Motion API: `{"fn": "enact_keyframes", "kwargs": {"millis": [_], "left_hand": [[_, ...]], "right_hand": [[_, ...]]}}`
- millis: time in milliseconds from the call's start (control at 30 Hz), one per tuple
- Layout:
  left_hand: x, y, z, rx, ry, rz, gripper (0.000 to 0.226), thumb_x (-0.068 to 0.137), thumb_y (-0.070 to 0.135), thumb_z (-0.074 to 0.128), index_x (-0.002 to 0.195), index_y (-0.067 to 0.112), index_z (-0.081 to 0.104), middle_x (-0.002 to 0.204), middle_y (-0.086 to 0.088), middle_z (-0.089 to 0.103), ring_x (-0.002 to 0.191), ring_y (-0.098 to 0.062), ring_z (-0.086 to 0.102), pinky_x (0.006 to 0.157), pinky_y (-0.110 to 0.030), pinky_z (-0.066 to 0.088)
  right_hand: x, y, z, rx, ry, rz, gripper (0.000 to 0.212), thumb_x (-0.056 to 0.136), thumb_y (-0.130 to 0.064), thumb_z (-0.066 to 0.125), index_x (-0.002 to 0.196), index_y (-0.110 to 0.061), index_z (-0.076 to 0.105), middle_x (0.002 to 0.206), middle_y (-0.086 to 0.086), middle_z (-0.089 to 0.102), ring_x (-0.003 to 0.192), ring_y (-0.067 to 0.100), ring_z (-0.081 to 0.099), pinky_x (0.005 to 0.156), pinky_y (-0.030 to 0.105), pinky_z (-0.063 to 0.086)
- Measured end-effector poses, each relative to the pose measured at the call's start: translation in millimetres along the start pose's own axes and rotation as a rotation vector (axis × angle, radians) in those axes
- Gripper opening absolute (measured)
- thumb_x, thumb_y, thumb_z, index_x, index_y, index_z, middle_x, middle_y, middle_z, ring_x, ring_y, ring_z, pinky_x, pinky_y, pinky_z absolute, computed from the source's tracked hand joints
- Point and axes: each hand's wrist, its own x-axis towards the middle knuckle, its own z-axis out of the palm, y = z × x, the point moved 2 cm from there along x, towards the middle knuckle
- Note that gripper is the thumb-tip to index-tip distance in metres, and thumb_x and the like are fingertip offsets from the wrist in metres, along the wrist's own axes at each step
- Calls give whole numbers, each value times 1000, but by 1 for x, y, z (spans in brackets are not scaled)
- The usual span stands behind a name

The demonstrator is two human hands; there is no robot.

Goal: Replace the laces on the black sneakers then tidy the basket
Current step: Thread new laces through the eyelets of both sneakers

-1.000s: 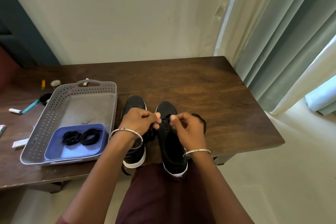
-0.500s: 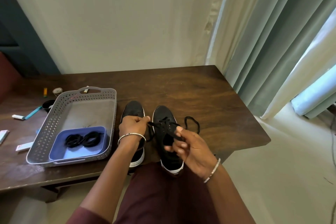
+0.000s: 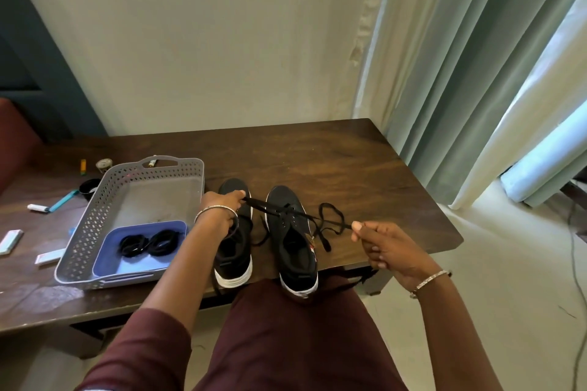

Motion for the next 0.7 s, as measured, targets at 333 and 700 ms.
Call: {"fn": "enact_keyframes", "kwargs": {"millis": [333, 700], "left_hand": [[-48, 14, -3, 527, 279, 522, 24, 98, 34, 57, 92, 14, 69, 89, -4, 69, 85, -24, 65, 79, -35, 54], [-168, -19, 24, 222, -485, 966, 15, 101, 24, 54, 109, 22, 67, 82, 1, 68, 79, -14, 65, 73, -23, 50]], "right_hand": [[-8, -17, 3, 232, 91, 54, 33, 100, -27, 54, 73, -12, 62, 58, -1, 39, 49, 10, 33, 50, 24, 30], [-27, -35, 85, 246, -104, 106, 38, 102, -30, 51, 68, -15, 55, 52, -3, 32, 43, 8, 27, 42, 20, 24]]}}
